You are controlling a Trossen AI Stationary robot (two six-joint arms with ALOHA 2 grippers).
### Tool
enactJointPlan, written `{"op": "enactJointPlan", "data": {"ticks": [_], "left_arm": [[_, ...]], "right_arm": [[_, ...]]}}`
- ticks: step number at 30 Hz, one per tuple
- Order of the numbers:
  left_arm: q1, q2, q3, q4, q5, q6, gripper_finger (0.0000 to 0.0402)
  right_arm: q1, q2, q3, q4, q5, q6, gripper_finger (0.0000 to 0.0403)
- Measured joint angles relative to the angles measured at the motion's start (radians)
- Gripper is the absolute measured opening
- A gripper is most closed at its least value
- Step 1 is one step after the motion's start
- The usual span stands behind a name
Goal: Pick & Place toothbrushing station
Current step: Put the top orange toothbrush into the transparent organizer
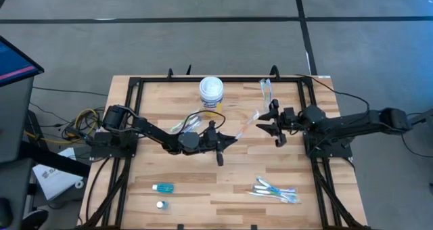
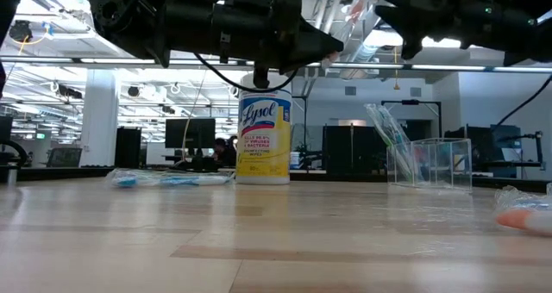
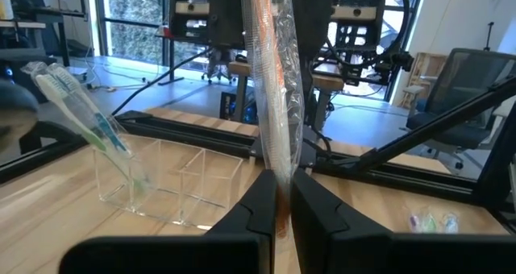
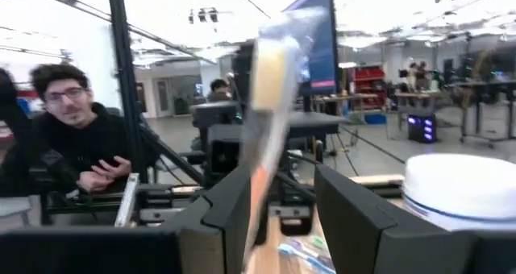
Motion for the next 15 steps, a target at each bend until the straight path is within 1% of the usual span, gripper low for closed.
{"op": "enactJointPlan", "data": {"ticks": [7,12,15], "left_arm": [[0.0,0.0,0.0,-0.003,0.0,0.0,0.001],[0.0,0.0,0.0,-0.003,0.0,0.0,0.001],[0.0,0.0,0.0,-0.007,0.0,0.0,0.001]], "right_arm": [[0.0,0.051,0.004,0.052,-0.005,-0.001,0.0129],[0.001,0.113,0.052,0.054,-0.006,-0.01,0.0129],[0.002,0.147,0.08,0.052,-0.024,-0.02,0.0129]]}}
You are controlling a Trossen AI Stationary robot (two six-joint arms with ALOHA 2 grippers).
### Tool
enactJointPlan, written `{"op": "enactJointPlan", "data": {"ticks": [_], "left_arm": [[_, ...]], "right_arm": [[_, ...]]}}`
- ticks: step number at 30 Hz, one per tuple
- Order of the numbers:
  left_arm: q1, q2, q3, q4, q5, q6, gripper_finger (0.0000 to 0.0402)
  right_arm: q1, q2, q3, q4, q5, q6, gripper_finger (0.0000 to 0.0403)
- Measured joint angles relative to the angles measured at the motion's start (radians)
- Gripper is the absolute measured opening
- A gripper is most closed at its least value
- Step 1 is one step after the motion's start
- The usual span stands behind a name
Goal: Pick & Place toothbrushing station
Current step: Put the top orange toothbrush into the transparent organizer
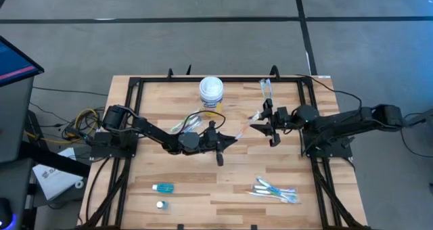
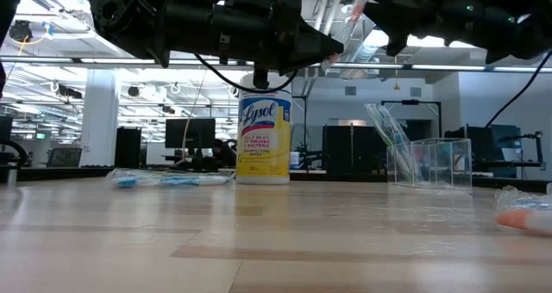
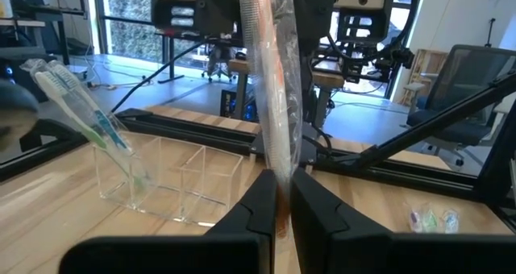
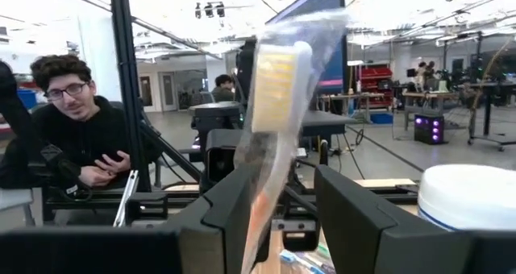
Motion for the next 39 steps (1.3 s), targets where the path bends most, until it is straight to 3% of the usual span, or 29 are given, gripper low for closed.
{"op": "enactJointPlan", "data": {"ticks": [14,25,31,39], "left_arm": [[0.0,0.0,-0.001,-0.011,0.0,0.0,0.001],[0.0,0.0,-0.001,-0.014,0.0,0.001,0.001],[0.0,0.0,-0.001,-0.016,0.001,0.001,0.0019],[0.0,0.0,-0.001,-0.018,0.0,-0.001,0.006]], "right_arm": [[0.0,0.004,0.023,-0.004,-0.014,0.0,0.0123],[0.0,0.004,0.023,0.0,-0.015,-0.002,0.0015],[0.01,0.004,0.023,0.001,-0.022,-0.013,0.0013],[0.01,0.004,0.023,0.0,-0.027,-0.016,0.0004]]}}
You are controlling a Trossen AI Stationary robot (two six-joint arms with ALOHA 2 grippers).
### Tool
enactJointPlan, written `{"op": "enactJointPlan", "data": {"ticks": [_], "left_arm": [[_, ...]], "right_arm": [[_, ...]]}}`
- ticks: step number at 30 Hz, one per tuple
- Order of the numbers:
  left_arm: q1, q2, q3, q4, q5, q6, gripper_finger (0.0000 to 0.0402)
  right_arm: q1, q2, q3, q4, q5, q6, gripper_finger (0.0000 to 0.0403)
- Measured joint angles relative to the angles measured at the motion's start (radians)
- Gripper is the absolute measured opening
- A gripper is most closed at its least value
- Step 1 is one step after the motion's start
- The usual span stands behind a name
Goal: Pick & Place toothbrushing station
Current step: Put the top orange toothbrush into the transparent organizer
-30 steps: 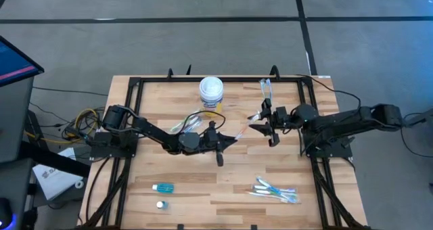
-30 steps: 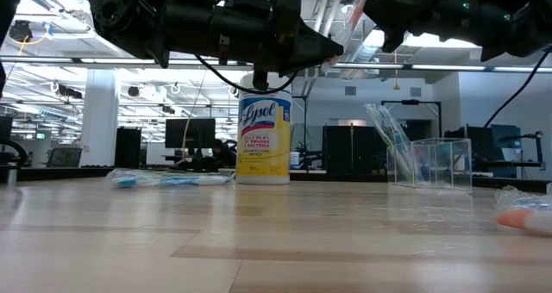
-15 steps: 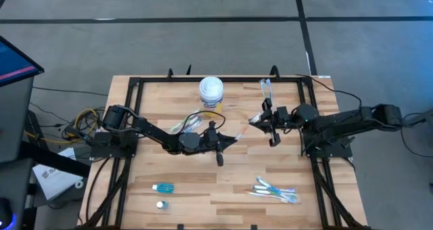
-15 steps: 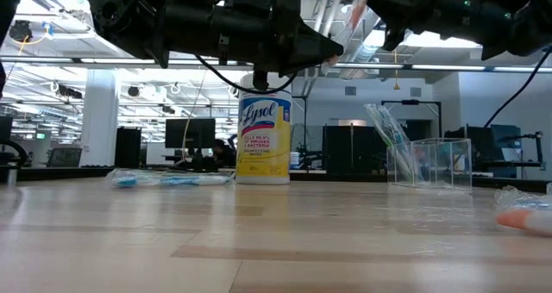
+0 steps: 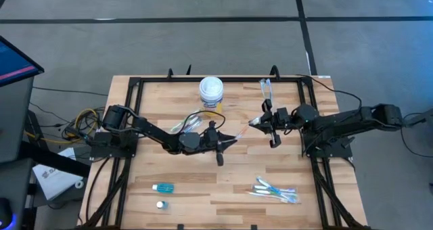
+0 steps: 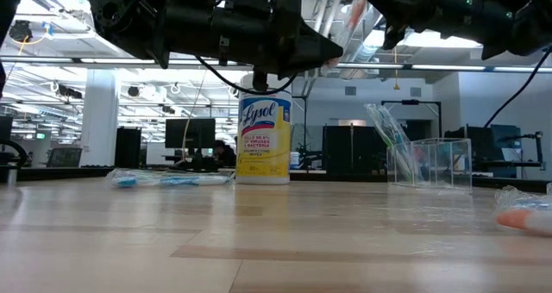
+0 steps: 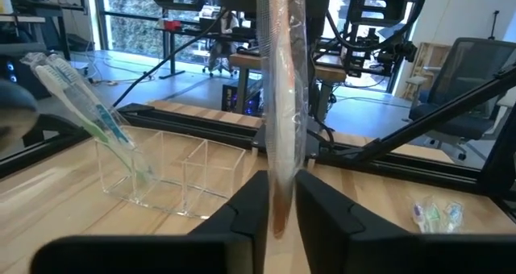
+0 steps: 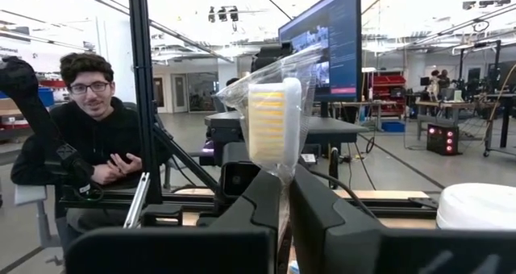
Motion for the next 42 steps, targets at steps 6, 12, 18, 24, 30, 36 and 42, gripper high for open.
{"op": "enactJointPlan", "data": {"ticks": [6,12,18,24,30,36,42], "left_arm": [[-0.003,-0.01,0.0,0.0,-0.007,0.0,0.0081],[-0.017,-0.065,0.0,-0.043,-0.009,0.045,0.0087],[-0.035,-0.114,0.0,-0.105,-0.011,0.053,0.0087],[-0.037,-0.123,0.0,-0.132,-0.011,0.053,0.0087],[-0.037,-0.123,0.0,-0.134,-0.011,0.047,0.0087],[-0.037,-0.123,0.0,-0.134,-0.011,0.046,0.0088],[-0.037,-0.123,0.0,-0.134,-0.011,0.046,0.0088]], "right_arm": [[0.0,0.0,0.0,-0.004,-0.003,0.003,0.0003],[-0.007,-0.022,0.0,-0.048,-0.007,0.01,0.0001],[-0.046,-0.108,-0.001,-0.156,-0.004,0.016,0.0001],[-0.123,-0.195,-0.001,-0.315,0.02,0.021,0.0001],[-0.198,-0.254,-0.001,-0.439,0.024,0.028,0.0],[-0.281,-0.31,-0.001,-0.522,0.032,0.054,0.0],[-0.354,-0.356,-0.001,-0.631,0.069,0.053,0.0]]}}
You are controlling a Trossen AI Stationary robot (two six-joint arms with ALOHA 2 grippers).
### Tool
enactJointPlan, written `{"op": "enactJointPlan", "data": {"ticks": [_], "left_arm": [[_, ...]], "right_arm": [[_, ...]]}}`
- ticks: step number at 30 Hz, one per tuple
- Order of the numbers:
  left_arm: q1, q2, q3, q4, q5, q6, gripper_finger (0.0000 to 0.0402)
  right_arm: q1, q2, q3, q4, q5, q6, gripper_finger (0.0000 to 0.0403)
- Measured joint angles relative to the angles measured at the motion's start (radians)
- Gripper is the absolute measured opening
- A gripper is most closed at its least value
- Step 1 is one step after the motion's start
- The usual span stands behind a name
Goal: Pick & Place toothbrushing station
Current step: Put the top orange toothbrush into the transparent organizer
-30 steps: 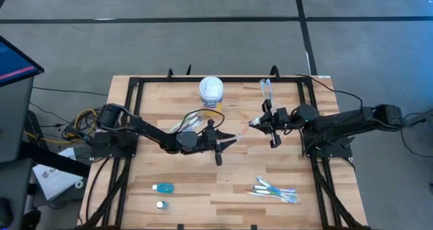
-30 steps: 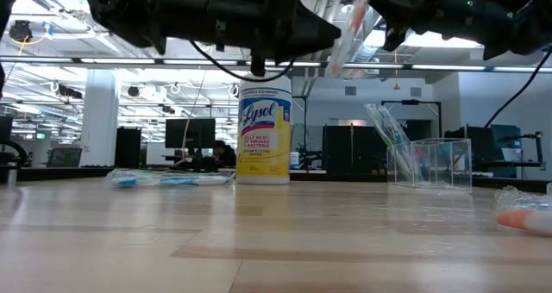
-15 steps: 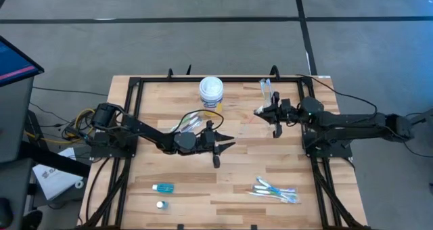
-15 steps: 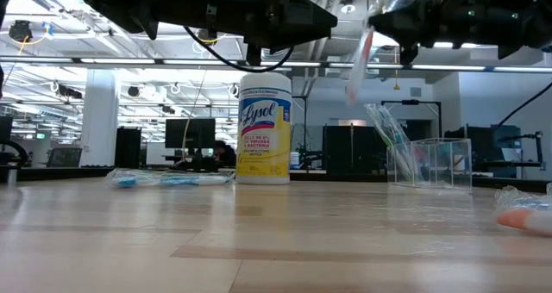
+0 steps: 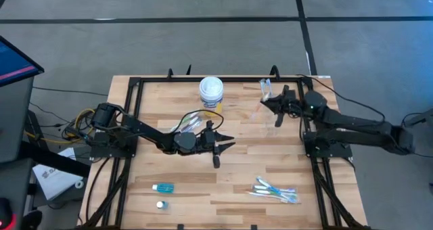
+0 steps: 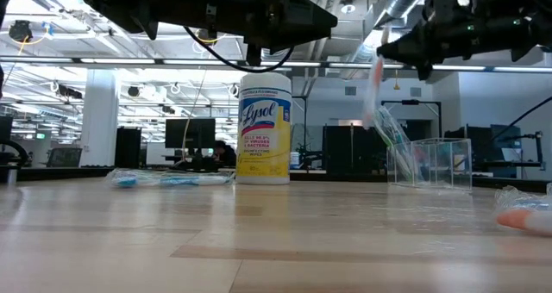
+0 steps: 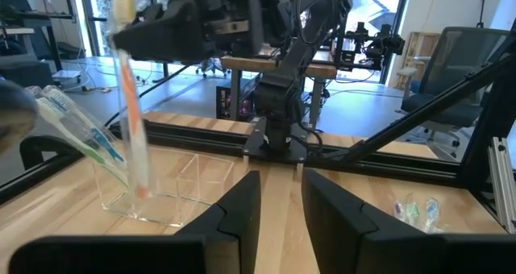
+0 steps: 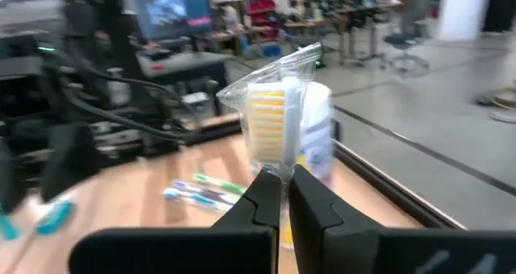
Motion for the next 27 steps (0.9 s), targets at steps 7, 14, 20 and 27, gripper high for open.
{"op": "enactJointPlan", "data": {"ticks": [7,14,20,27], "left_arm": [[0.0,0.0,0.0,0.0,0.0,0.0,0.0088],[0.0,0.0,0.0,0.0,0.0,0.0,0.0088],[0.0,0.0,0.0,0.0,0.0,0.0,0.0088],[0.0,0.0,0.0,0.0,0.0,-0.001,0.0087]], "right_arm": [[-0.071,-0.058,0.0,-0.08,0.02,-0.001,0.0],[-0.143,-0.127,0.0,-0.164,0.037,-0.007,0.0],[-0.204,-0.17,0.0,-0.216,0.042,-0.007,0.0],[-0.27,-0.187,0.0,-0.258,0.042,-0.011,0.0]]}}
